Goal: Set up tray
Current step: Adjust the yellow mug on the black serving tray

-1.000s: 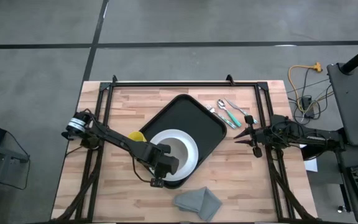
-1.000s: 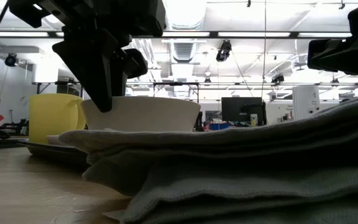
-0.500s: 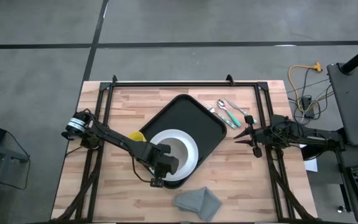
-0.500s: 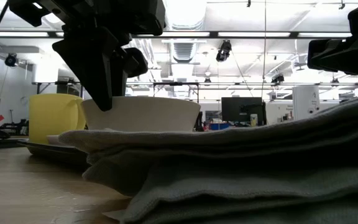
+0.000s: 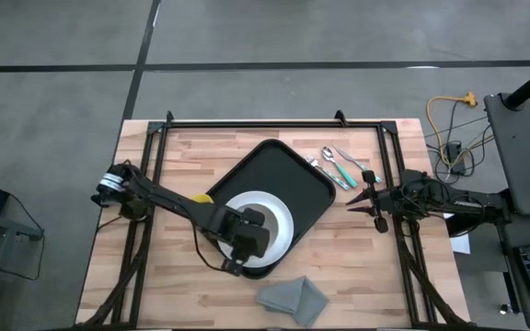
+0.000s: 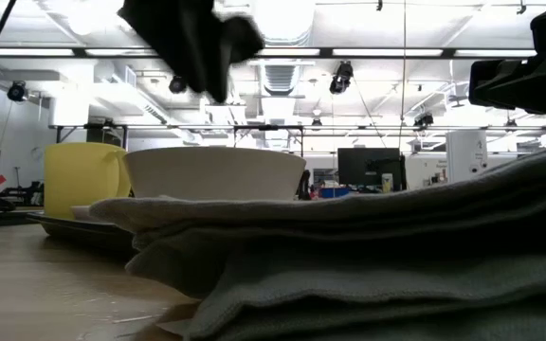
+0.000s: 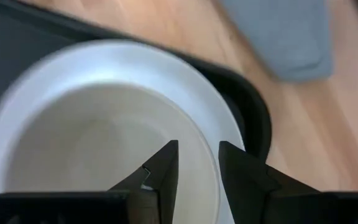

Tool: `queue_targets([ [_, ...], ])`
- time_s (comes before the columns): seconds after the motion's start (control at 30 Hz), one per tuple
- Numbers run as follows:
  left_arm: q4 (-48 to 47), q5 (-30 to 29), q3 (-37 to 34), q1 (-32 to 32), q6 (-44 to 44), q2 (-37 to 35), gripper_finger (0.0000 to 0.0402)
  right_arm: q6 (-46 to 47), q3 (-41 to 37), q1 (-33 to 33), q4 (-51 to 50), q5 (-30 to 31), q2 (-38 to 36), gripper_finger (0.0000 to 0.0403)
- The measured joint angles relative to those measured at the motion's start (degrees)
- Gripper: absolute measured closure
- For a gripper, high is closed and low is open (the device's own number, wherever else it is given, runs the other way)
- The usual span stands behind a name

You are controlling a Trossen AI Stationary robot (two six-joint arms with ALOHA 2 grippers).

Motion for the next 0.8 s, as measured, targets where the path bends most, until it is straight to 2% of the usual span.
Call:
queue_targets([
  [0.23, -5.1, 0.0, 10.3, 0.1, 0.6, -0.1, 0.0301, 0.0, 0.0, 0.0, 0.0, 0.0, 0.0, 0.0335],
  [0.4, -6.4, 0.1, 13.1, 0.1, 4.1, -0.1, 0.0301, 0.0, 0.0, 0.0, 0.0, 0.0, 0.0, 0.0335],
  [0.5, -6.3, 1.7, 12.3, 0.1, 6.3, -0.6, 0.0301, 0.0, 0.0, 0.0, 0.0, 0.0, 0.0, 0.0335],
  [0.67, -4.4, 13.0, 8.0, 0.1, 8.3, -3.0, 0.0301, 0.0, 0.0, 0.0, 0.0, 0.0, 0.0, 0.0335],
  [0.8, -1.0, 14.2, 2.5, 0.1, 8.1, -7.3, 0.0301, 0.0, 0.0, 0.0, 0.0, 0.0, 0.0, 0.0335],
])
